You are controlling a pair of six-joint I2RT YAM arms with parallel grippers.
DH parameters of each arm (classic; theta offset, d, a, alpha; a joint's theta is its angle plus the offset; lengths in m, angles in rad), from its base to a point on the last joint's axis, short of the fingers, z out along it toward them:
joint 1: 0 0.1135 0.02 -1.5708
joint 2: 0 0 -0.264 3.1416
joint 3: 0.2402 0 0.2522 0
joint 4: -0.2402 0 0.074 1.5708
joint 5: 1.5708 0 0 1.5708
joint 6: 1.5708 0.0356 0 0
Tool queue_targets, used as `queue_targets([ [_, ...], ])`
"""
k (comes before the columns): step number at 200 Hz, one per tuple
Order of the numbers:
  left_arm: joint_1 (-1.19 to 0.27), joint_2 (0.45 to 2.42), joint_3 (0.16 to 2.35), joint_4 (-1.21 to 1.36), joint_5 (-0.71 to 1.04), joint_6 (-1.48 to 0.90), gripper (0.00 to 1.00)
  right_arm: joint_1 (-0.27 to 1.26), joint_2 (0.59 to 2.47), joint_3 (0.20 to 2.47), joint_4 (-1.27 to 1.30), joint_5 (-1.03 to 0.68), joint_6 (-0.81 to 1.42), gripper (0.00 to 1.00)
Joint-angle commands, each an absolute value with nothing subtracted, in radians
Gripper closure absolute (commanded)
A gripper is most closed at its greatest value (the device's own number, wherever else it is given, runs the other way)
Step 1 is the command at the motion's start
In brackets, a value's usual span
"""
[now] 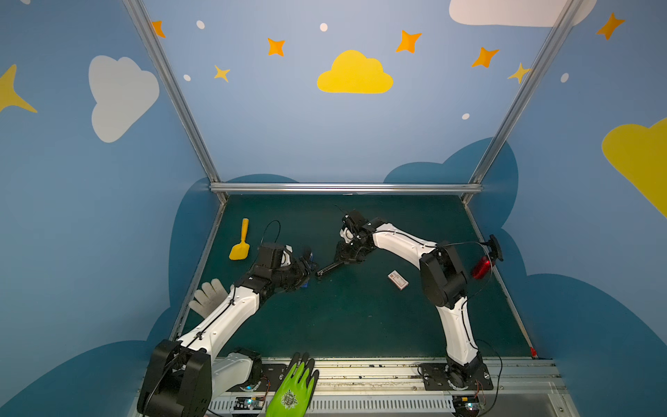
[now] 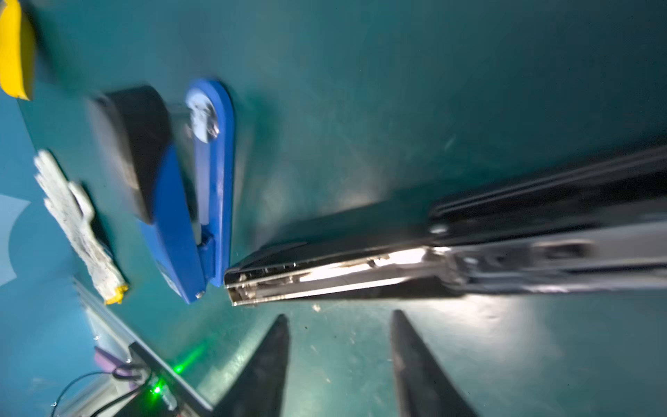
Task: Load the staples into the stapler
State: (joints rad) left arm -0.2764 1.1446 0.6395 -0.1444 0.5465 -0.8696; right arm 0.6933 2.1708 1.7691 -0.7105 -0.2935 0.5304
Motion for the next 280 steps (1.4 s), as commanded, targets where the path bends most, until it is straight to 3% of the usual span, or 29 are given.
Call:
queue_targets([
  [1, -0.273, 1.113, 0.616, -0.162, 0.521, -0.865, 0.35, 0.681, 2.104, 1.775, -0.773, -0.191, 0.436, 0.39],
  [10, -0.273, 1.111, 0.605, -0.146, 0.518, -0.878, 0.35, 0.668, 2.091, 1.783, -0.786, -0.166, 0.418, 0.34],
  [14, -0.273, 1.111, 0.603, -0.140, 0.518, -0.882, 0.35, 0.659, 2.089, 1.791, -0.789, -0.161, 0.410, 0.19],
  [19, -0.272, 1.112, 0.603, -0.135, 0.519, -0.884, 0.35, 0.646, 2.092, 1.804, -0.794, -0.160, 0.394, 0.16],
  [56, -0.276, 1.137, 0.617, -0.125, 0.554, -0.879, 0.35, 0.568, 2.201, 1.997, -0.883, -0.139, 0.343, 0.16],
  [102, -0.307, 1.141, 0.600, -0.115, 0.548, -0.893, 0.35, 0.507, 2.429, 2.299, -1.023, -0.223, 0.314, 0.16],
  [129, -0.325, 1.158, 0.600, -0.100, 0.544, -0.899, 0.35, 0.487, 2.487, 2.359, -1.049, -0.273, 0.307, 0.16],
  [189, -0.329, 1.204, 0.601, -0.067, 0.552, -0.896, 0.35, 0.463, 2.450, 2.269, -1.086, -0.328, 0.289, 0.17],
  [280, -0.329, 1.298, 0.609, 0.004, 0.584, -0.899, 0.35, 0.499, 2.145, 1.758, -0.970, -0.429, 0.266, 0.19],
])
